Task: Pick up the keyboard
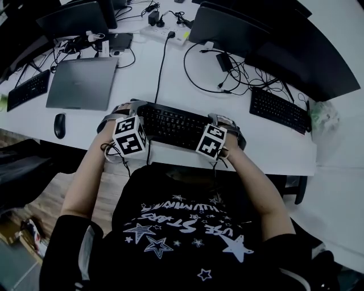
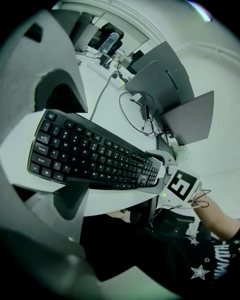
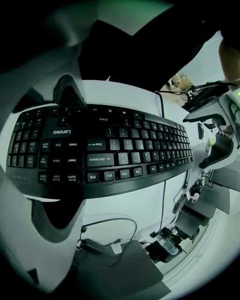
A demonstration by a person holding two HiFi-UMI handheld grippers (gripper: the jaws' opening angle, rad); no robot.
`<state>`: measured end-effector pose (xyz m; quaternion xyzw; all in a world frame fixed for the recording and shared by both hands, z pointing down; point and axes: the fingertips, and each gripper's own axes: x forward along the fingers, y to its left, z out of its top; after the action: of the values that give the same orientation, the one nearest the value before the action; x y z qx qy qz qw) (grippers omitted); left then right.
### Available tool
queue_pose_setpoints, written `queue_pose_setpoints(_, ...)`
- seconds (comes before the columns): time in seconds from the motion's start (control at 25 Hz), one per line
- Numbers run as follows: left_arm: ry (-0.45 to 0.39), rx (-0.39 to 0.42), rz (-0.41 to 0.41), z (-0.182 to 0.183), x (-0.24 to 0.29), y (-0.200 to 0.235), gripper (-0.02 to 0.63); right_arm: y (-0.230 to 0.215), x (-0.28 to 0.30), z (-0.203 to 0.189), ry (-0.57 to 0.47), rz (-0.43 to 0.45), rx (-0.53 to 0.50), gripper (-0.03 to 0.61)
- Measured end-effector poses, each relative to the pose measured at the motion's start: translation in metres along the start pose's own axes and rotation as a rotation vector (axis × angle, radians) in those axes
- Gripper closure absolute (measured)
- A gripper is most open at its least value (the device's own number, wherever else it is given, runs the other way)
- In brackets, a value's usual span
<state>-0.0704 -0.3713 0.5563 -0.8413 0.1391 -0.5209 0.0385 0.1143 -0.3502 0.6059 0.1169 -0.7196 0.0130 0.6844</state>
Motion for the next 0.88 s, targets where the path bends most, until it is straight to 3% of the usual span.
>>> queue_pose_setpoints(0.16, -0.010, 0.046, 0.042, 0.019, -0.004, 0.002, 0.153, 0.002, -0.009, 0.000, -0.015, -0.139, -0.013, 0.005)
queue_pose_setpoints(0.36, 0.043, 0.160, 0.016, 0.037, 0.007, 0.002, 0.153, 0.002, -0.025, 0.005, -0.028, -0.362, -0.069, 0.006)
queue_pose_setpoints(0.52, 0.118, 0.213, -0.056, 0.036, 0.014, 0.001, 0.153, -0.001, -0.033, 0.009, -0.025, -0.479, -0.099, 0.006)
queue_pose_setpoints(0.72, 0.177, 0.181, -0.237, 0.034, 0.020, -0.021, 0.153, 0.002, -0.041, 0.008, -0.054, -0.582, -0.129, 0.006)
queue_pose_setpoints(0.88, 0.232, 0.211, -0.273, 0.029, 0.028, -0.032, 0.153, 0.006, -0.043, 0.010, -0.090, -0.640, -0.136, 0.006)
